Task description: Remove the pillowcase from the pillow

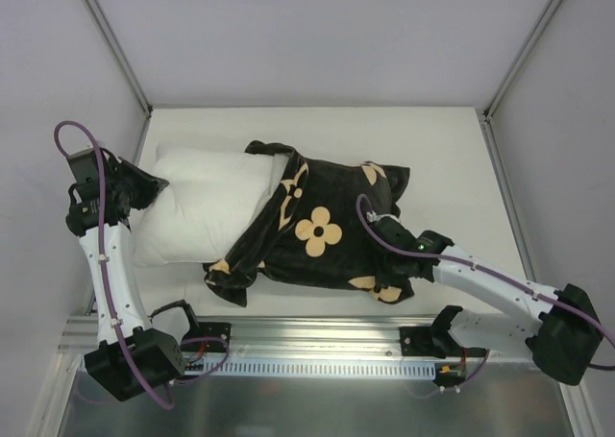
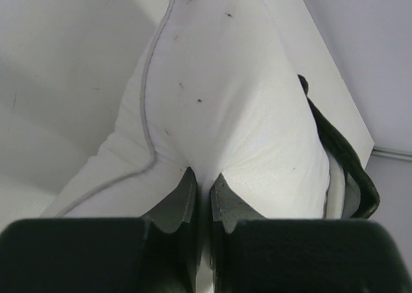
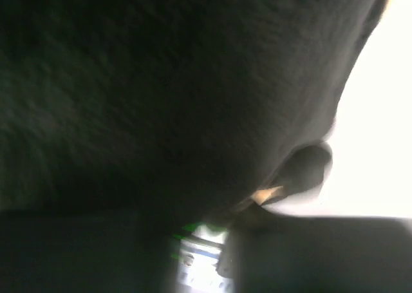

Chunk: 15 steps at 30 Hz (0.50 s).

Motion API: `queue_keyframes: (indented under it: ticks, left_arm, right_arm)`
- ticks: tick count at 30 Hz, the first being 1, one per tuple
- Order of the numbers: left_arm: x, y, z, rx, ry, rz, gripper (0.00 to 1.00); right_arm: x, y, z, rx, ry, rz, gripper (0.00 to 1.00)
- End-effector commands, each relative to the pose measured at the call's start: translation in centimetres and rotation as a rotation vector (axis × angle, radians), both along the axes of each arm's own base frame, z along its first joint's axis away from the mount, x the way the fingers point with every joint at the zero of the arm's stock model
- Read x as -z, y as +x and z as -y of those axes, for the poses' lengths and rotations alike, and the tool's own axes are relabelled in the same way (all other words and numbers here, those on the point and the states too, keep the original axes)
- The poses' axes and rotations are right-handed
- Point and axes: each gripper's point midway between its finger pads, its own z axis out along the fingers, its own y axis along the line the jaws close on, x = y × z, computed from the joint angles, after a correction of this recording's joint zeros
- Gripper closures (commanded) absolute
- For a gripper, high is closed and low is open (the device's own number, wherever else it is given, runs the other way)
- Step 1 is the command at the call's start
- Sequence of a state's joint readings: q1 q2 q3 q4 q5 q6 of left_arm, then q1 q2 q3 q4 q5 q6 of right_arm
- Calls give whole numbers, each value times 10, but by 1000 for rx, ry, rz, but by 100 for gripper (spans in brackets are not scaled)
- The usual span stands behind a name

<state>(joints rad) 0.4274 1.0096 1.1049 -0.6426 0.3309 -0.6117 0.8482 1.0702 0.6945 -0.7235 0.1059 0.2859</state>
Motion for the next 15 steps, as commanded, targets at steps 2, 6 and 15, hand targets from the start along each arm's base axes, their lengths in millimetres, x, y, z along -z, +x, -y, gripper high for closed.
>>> queue_keyframes:
  ticks: [2,6,15]
  left_arm:
    - [-48,9,-9,-34,30,148,100]
    - [-56,19,-15,-76,-30,158,100]
    - [-95,20,-48,-167,-115,247,100]
  right_arm:
    - [-21,43,27,98,-165,169,99]
    - [-66,70,76,263,-198,243,99]
    - [-141,76,220,884,-242,442,99]
